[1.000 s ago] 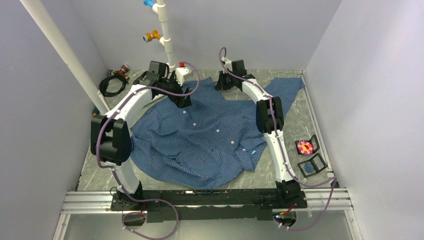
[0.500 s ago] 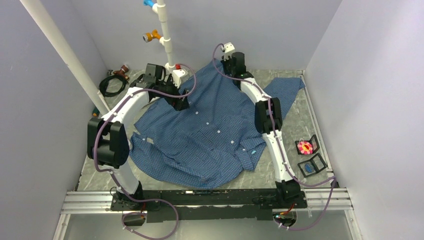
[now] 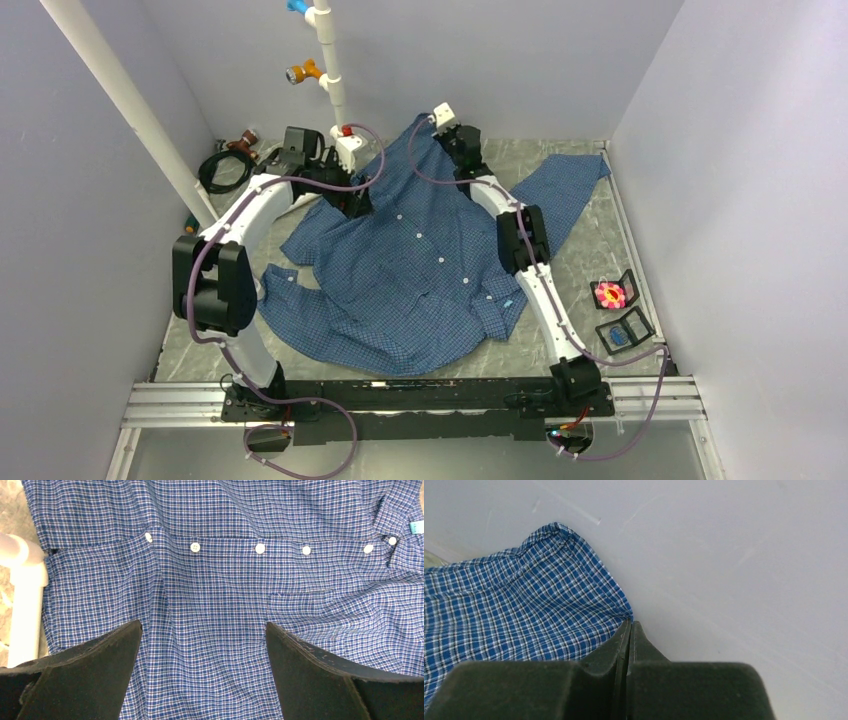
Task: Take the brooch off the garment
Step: Flatten out the clothes at the center of the board.
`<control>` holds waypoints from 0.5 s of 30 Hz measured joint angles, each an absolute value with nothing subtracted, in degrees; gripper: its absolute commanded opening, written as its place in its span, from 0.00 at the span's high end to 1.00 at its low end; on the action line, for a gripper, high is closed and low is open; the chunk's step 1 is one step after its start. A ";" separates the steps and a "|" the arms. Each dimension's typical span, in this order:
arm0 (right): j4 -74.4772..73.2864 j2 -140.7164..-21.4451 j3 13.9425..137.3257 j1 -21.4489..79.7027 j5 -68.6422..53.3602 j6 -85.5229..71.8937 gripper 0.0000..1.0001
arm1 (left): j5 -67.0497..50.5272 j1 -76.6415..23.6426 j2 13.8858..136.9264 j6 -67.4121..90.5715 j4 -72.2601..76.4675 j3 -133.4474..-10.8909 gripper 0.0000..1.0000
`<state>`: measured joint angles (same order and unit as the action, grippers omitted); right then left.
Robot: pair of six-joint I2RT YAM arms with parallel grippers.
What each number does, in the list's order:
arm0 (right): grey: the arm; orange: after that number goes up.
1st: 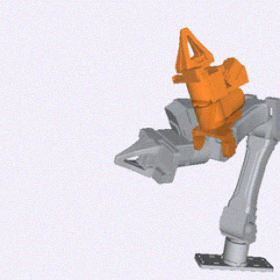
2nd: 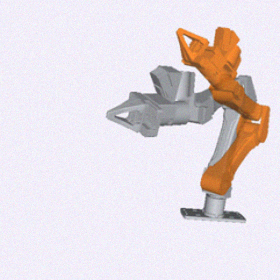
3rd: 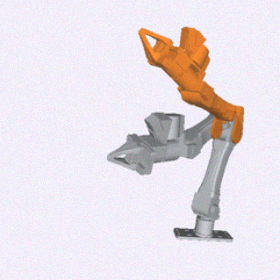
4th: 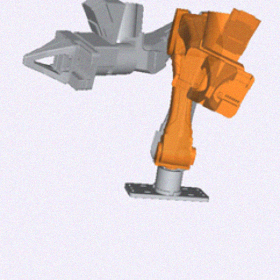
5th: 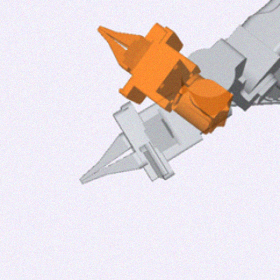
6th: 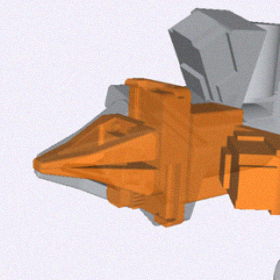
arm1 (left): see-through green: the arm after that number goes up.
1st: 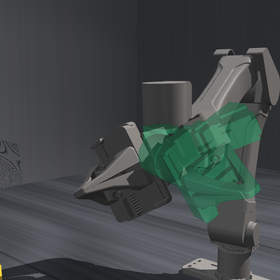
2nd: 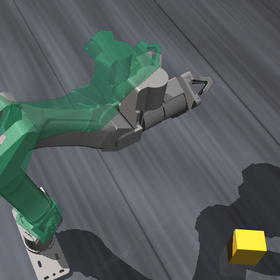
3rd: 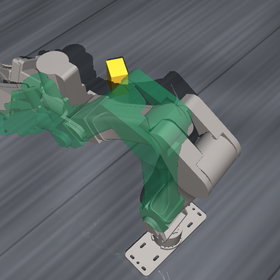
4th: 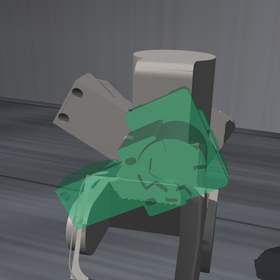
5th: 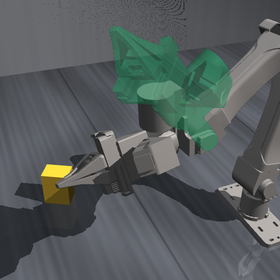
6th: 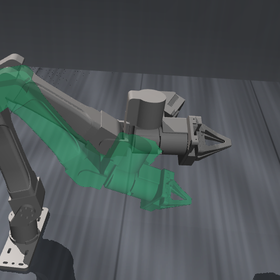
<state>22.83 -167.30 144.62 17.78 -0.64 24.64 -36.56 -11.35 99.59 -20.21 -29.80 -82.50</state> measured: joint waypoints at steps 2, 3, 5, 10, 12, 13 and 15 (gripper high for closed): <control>24.53 -168.59 144.70 18.13 0.49 26.89 0.74 | -36.10 -11.14 99.59 -20.29 -29.76 -82.39 0.01; 25.04 -168.81 144.68 18.26 1.13 27.44 0.60 | -35.83 -11.05 99.59 -20.47 -29.71 -82.13 0.00; 26.33 -168.68 143.70 18.41 2.15 28.21 0.38 | -35.07 -10.96 99.59 -21.06 -29.80 -81.30 0.00; 27.99 -158.69 127.92 18.04 2.42 28.40 0.17 | -34.15 -10.96 98.83 -24.38 -31.88 -77.84 0.01; 26.70 -153.01 121.69 17.74 1.41 27.79 0.13 | -34.26 -10.96 97.62 -26.17 -32.95 -76.03 0.01; 25.85 -150.63 119.50 17.61 0.84 27.59 0.11 | -34.46 -10.96 96.82 -27.14 -33.56 -75.11 0.00; 22.92 -144.33 115.04 17.28 -1.04 26.87 0.08 | -35.16 -10.96 94.59 -29.65 -35.46 -72.86 0.00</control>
